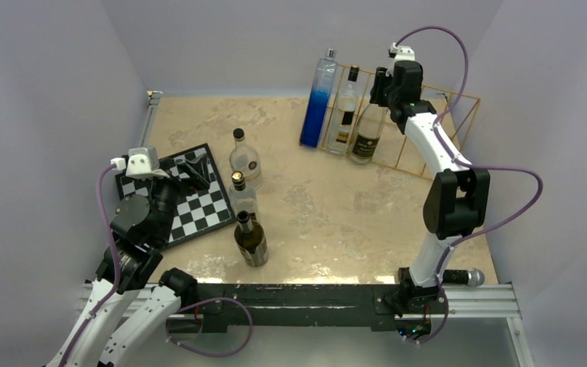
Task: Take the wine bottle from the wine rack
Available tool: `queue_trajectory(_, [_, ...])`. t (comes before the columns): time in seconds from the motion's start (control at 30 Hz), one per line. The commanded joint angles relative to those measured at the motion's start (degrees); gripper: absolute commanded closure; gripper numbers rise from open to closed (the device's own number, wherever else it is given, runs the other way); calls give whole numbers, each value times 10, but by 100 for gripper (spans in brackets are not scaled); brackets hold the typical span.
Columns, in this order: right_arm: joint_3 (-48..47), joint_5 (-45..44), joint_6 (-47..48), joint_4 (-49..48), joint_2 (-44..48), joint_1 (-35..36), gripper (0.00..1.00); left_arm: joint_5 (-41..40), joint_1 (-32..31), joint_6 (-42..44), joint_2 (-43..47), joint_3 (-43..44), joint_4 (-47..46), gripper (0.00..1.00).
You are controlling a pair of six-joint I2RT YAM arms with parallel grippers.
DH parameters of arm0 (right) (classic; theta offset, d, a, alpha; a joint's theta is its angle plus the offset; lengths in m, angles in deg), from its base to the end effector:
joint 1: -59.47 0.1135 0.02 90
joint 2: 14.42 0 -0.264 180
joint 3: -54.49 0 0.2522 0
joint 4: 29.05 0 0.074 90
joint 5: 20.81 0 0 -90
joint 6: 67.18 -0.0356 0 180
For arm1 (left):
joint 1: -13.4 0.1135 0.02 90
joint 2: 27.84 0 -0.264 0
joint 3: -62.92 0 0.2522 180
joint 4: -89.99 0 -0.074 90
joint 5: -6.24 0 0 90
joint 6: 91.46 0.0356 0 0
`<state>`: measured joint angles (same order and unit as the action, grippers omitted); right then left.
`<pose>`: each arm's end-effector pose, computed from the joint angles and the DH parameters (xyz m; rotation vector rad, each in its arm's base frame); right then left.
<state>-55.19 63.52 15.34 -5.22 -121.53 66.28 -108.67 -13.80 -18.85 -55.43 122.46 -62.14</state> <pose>0.4488 0.0501 0.3374 0.0770 1.9391 0.0697 0.1012 -0.0351 0.3768 -0.2221 1.4971 -0.2990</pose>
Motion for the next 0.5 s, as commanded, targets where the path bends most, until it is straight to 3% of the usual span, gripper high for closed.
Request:
queue_trajectory(0.0, [30, 16, 38, -98, 84, -6, 100, -2, -2, 3, -3, 6, -27, 1])
queue_trajectory(0.47, [161, 119, 95, -191, 240, 3, 100, -1, -2, 6, -14, 5, -29, 1])
